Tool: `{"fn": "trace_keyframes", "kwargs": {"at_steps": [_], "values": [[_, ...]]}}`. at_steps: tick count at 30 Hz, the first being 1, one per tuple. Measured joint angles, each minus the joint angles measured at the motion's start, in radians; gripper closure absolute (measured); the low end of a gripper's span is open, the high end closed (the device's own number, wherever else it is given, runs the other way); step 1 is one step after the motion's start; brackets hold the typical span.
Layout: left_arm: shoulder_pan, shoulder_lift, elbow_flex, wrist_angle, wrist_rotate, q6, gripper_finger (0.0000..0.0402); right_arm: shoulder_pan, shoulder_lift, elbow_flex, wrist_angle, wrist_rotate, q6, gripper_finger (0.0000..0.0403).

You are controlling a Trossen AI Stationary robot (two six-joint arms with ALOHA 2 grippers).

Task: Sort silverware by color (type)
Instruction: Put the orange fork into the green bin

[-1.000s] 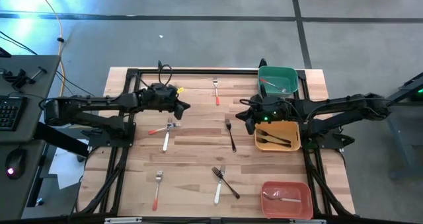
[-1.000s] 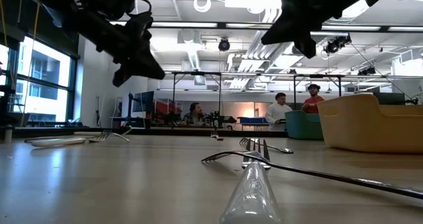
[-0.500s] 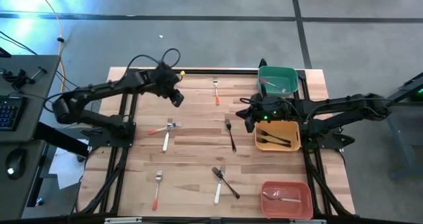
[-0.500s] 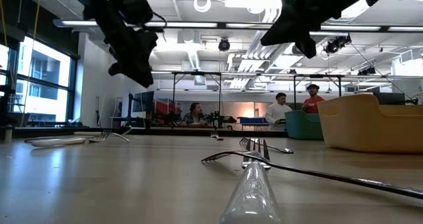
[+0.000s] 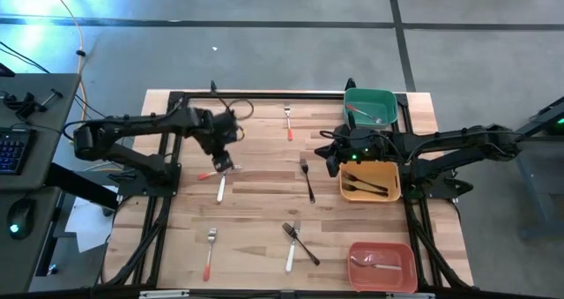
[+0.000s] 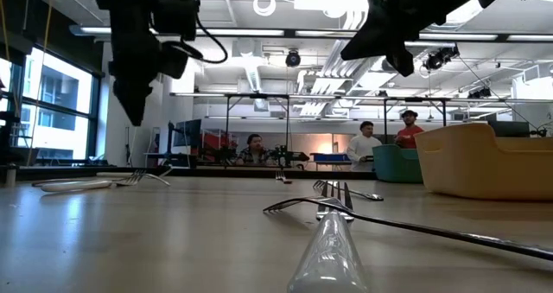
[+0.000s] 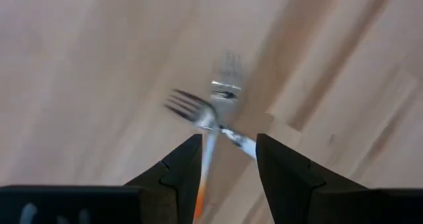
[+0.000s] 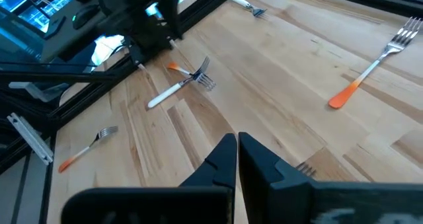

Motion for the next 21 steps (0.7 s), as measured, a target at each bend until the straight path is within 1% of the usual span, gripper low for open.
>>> {"fn": "trace_keyframes", "kwargs": {"at_steps": [4, 8, 16, 21], "values": [[-0.084, -0.019, -0.065, 0.018, 0.000, -0.023, 0.0266, 0.000, 0.002, 0.000, -0.002, 0.003, -0.023, 0.0403], [-0.130, -0.020, -0.148, 0.047, 0.001, -0.065, 0.0266, 0.000, 0.003, 0.000, -0.002, 0.003, -0.025, 0.0403], [-0.155, -0.020, -0.296, 0.226, 0.029, -0.160, 0.0266, 0.000, 0.003, 0.000, -0.002, 0.003, -0.022, 0.0403], [-0.172, -0.020, -0.340, 0.261, 0.031, -0.174, 0.0267, 0.000, 0.003, 0.000, -0.002, 0.008, -0.023, 0.0403]]}}
